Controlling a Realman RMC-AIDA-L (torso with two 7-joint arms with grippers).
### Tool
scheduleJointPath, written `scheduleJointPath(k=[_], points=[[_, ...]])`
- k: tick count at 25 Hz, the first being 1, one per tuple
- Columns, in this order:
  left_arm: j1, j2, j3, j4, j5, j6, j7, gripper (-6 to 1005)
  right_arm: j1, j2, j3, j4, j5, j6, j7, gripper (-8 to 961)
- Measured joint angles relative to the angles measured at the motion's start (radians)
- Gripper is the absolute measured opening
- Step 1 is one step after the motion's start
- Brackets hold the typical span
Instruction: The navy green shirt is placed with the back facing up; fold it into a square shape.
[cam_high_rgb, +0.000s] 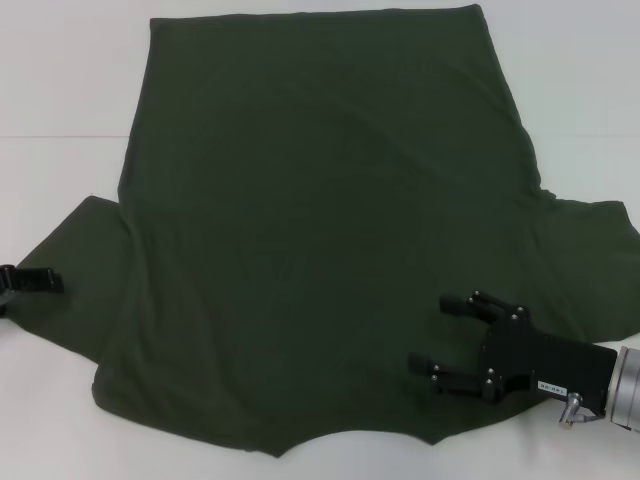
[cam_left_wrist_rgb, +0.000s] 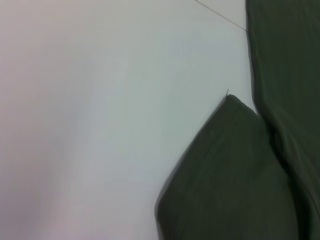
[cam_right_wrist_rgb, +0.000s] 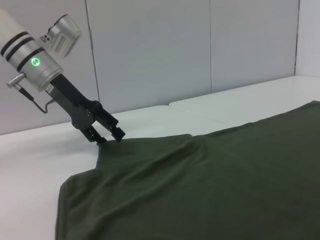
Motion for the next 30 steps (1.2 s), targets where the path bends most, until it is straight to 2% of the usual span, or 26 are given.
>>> scheduleJointPath(k=[10, 16, 21, 30], points=[[-0.009, -0.003, 0.014, -0.001, 0.001, -0.004, 0.003, 902, -0.001, 0.0, 0.0, 0.0, 0.002, 0.0, 0.0, 946], [-0.005, -0.016, 0.017, 0.004, 0.004, -0.033, 0.023, 729, -0.004, 0.0, 0.0, 0.0, 0.006, -0.002, 0.0, 946], [-0.007, -0.017, 0.018, 0.001, 0.005, -0.046, 0.024, 521, -0.005, 0.0, 0.0, 0.0, 0.006, -0.004, 0.0, 946], [-0.008, -0.016, 0.018, 0.0, 0.02, -0.048, 0.021, 249, -0.004, 0.0, 0.0, 0.0, 0.006, -0.007, 0.0, 945]])
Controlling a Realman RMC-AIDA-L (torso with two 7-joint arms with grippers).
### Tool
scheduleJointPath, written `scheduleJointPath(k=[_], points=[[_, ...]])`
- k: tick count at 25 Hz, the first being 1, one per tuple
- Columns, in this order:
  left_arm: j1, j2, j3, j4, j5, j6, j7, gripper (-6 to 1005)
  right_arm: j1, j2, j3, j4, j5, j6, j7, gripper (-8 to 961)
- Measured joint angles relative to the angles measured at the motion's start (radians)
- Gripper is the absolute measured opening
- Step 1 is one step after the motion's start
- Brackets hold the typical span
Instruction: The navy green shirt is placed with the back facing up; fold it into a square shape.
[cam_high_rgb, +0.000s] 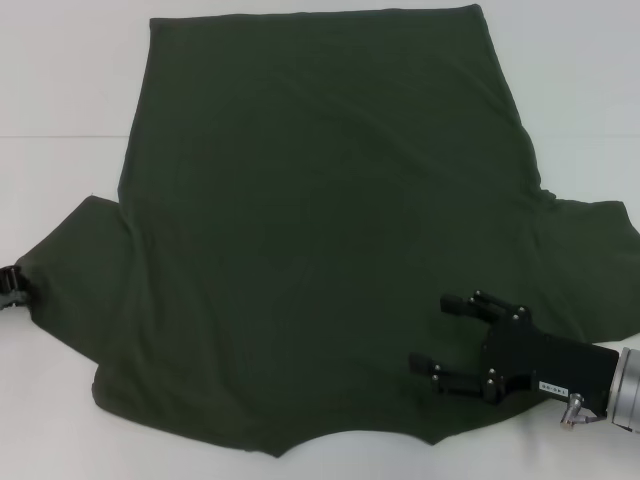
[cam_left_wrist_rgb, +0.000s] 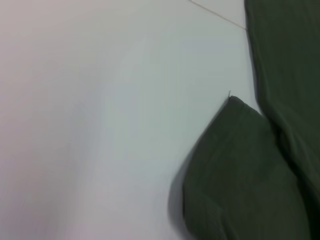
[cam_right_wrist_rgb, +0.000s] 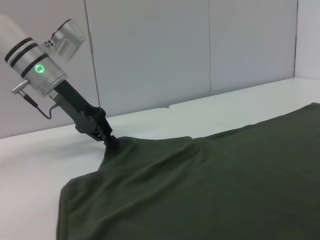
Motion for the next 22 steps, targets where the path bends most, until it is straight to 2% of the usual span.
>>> scheduleJointPath(k=[5, 10, 19, 22], points=[[-0.001, 0.0, 0.0, 0.0, 0.009, 0.0, 0.0, 52, 0.001, 0.0, 0.0, 0.0, 0.0, -0.002, 0.0, 945], [0.001, -0.001, 0.0, 0.007, 0.007, 0.006, 0.005, 1, 0.0, 0.0, 0.0, 0.0, 0.0, -0.002, 0.0, 945], [0.014, 0.006, -0.013, 0.062, 0.006, 0.016, 0.005, 0, -0.003, 0.0, 0.007, 0.0, 0.0, -0.002, 0.0, 945], [0.019, 0.015, -0.016, 0.085, 0.004, 0.027, 0.008, 0, -0.004, 0.0, 0.009, 0.0, 0.0, -0.003, 0.0, 945]])
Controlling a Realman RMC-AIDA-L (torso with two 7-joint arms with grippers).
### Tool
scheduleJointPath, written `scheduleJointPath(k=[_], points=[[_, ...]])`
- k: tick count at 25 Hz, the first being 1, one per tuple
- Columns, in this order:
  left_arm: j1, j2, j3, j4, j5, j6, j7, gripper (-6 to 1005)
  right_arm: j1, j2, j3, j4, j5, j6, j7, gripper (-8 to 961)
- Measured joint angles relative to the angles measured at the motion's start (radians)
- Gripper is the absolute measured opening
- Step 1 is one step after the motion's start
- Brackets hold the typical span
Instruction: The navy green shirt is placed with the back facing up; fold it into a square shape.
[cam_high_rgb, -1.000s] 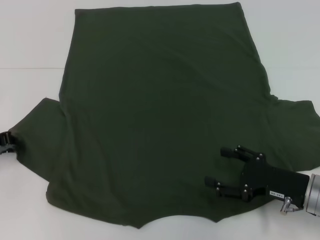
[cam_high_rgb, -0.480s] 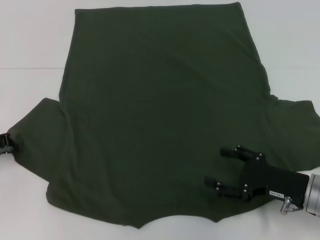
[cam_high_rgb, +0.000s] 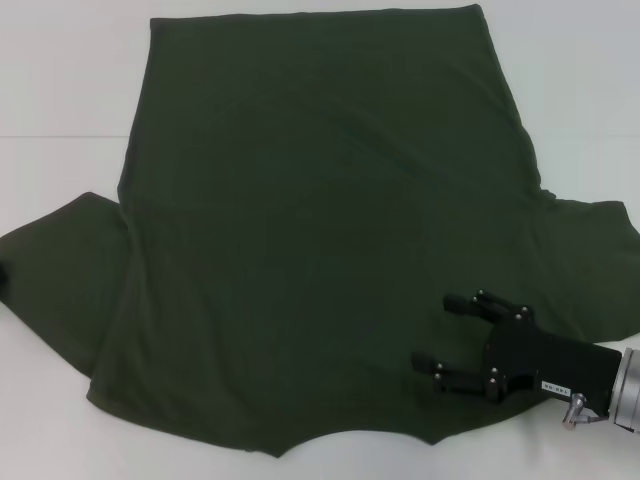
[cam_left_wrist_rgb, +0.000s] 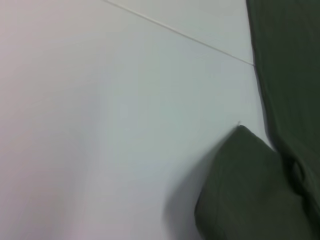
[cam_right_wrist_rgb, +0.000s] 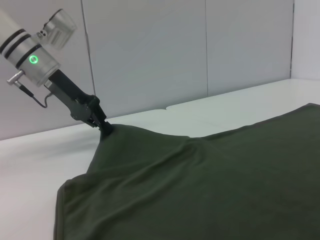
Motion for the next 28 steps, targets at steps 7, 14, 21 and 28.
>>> scheduleJointPath(k=[7, 14, 21, 28], points=[[-0.005, 0.022, -0.001, 0.034, -0.001, 0.054, -0.002, 0, 0.004, 0.0, 0.002, 0.0, 0.001, 0.0, 0.0, 944], [-0.01, 0.025, -0.001, 0.081, -0.002, 0.099, -0.013, 0, 0.006, 0.0, 0.002, 0.0, 0.001, 0.0, 0.0, 944], [-0.007, 0.035, -0.008, 0.115, -0.002, 0.138, -0.022, 1, 0.004, 0.0, 0.002, 0.0, 0.002, -0.001, 0.003, 944], [-0.009, 0.043, -0.009, 0.155, -0.001, 0.186, -0.043, 1, 0.005, 0.0, -0.003, 0.0, 0.001, -0.001, 0.006, 944]])
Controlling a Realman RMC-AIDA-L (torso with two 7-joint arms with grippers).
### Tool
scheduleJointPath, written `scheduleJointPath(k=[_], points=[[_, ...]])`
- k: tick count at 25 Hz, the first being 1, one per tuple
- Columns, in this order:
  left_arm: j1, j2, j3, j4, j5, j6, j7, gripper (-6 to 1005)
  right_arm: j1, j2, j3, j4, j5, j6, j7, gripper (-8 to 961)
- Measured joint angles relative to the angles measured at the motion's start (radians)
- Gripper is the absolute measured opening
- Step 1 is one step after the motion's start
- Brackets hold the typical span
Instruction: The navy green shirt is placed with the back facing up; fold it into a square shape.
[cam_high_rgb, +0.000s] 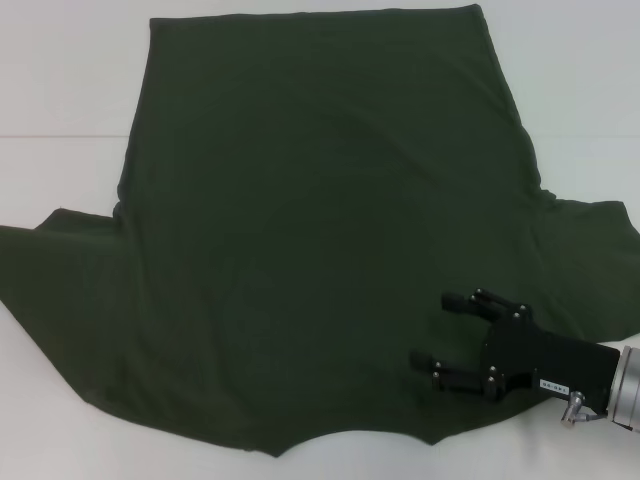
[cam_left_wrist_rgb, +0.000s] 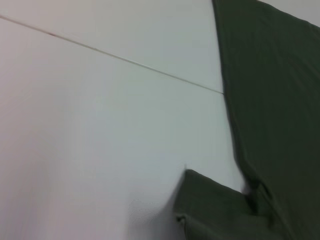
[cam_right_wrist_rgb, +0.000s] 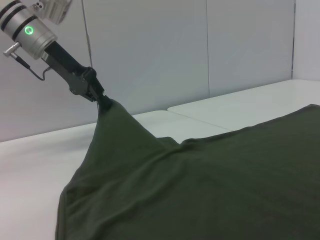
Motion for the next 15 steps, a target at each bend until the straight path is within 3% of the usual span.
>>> scheduleJointPath(k=[9, 12, 15], points=[[-0.043, -0.027, 0.008, 0.002, -0.002, 0.079, 0.0, 1, 0.002, 0.0, 0.001, 0.011, 0.0, 0.002, -0.003, 944], [-0.075, -0.049, 0.009, 0.006, -0.002, 0.112, 0.0, 1, 0.002, 0.0, 0.001, 0.011, 0.0, 0.003, -0.003, 944], [-0.11, -0.084, 0.02, 0.018, -0.003, 0.138, 0.004, 1, 0.002, 0.0, 0.001, 0.012, 0.0, 0.004, -0.004, 943]])
